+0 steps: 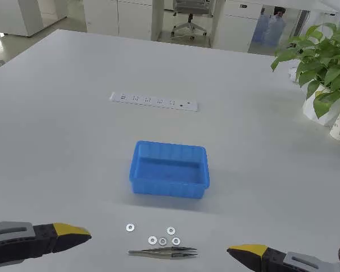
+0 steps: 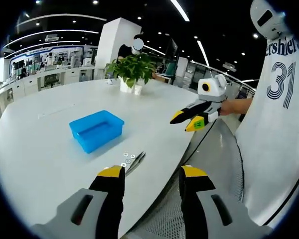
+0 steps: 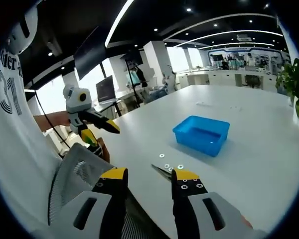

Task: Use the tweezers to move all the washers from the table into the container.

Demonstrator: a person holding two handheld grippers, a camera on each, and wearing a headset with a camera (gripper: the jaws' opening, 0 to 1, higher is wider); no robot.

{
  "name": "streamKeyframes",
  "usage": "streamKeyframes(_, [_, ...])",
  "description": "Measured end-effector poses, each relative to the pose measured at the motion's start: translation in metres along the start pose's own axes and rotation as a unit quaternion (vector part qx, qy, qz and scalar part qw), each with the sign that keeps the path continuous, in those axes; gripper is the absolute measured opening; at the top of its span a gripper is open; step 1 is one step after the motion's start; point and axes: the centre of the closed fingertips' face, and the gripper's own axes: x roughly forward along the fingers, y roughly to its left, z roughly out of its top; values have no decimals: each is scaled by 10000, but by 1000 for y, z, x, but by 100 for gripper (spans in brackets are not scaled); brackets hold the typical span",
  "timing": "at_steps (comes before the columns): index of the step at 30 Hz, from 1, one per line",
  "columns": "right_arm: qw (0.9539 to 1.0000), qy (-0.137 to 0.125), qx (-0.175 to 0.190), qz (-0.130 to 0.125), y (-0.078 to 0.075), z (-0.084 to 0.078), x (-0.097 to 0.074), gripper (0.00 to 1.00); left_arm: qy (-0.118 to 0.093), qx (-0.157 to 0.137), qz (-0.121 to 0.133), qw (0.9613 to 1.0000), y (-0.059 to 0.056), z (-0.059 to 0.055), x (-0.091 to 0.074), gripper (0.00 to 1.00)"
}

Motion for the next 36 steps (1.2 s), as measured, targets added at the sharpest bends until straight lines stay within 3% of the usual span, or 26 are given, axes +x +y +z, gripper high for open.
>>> streamKeyframes(18, [10000,-19,12,-9,2,3,0,34,22,-24,72,10000,-1,-5,-3,48])
streamKeyframes(25, [9999,37,69,-71,-2,-1,-1,34,167,-25,18,9999,-3,-15,2,47])
streamKeyframes(36, [9999,140,69,-65,-8,-3,6,34,239,-31,-65,9997,2,-19,13,47])
